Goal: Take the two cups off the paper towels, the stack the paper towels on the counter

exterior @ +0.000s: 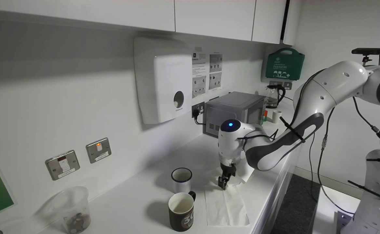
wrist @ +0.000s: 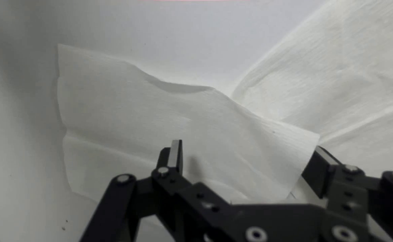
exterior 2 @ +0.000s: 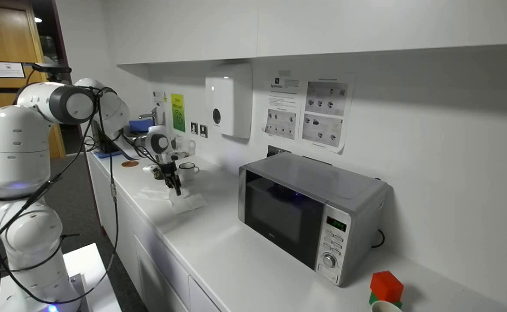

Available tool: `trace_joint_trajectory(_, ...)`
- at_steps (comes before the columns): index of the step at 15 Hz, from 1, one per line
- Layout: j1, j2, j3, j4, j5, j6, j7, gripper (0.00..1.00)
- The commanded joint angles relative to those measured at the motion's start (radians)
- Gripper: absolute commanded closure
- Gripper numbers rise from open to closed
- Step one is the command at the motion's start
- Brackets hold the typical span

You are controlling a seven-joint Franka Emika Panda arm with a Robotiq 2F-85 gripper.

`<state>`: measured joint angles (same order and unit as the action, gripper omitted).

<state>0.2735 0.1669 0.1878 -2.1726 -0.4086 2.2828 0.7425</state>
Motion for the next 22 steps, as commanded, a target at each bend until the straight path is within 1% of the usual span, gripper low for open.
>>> trace_joint_trajectory(1,0.010,0.011,-0.014,0.026,-0.018,-0.035,-0.013,0.40)
trace_joint_trajectory(4,0.013,0.011,-0.014,0.036,-0.021,-0.045,-0.009,0.65)
trace_joint_trajectory(5,0.013,0.011,-0.015,0.038,-0.024,-0.049,-0.005,0.71)
trace_joint_trajectory(6,0.013,0.011,-0.015,0.038,-0.024,-0.049,-0.005,0.29)
trace_joint_trajectory(7,0.013,0.011,-0.015,0.039,-0.024,-0.051,-0.003,0.33)
trace_joint_trajectory(8,0.014,0.011,-0.015,0.040,-0.024,-0.053,-0.002,0.32)
trace_joint_trajectory(10,0.013,0.010,-0.015,0.040,-0.023,-0.057,-0.003,0.20)
trace_joint_trajectory(11,0.013,0.009,-0.016,0.040,-0.022,-0.058,-0.003,0.12)
trace_joint_trajectory(12,0.013,0.006,-0.015,0.039,-0.022,-0.059,-0.001,0.05)
trace_joint_trajectory(13,0.014,-0.003,-0.014,0.034,-0.018,-0.060,0.004,0.00)
trace_joint_trajectory(17,0.015,-0.043,-0.007,0.012,-0.007,-0.045,0.005,0.00)
trace_joint_trajectory(22,0.013,-0.047,-0.006,0.015,-0.017,-0.052,0.009,0.00)
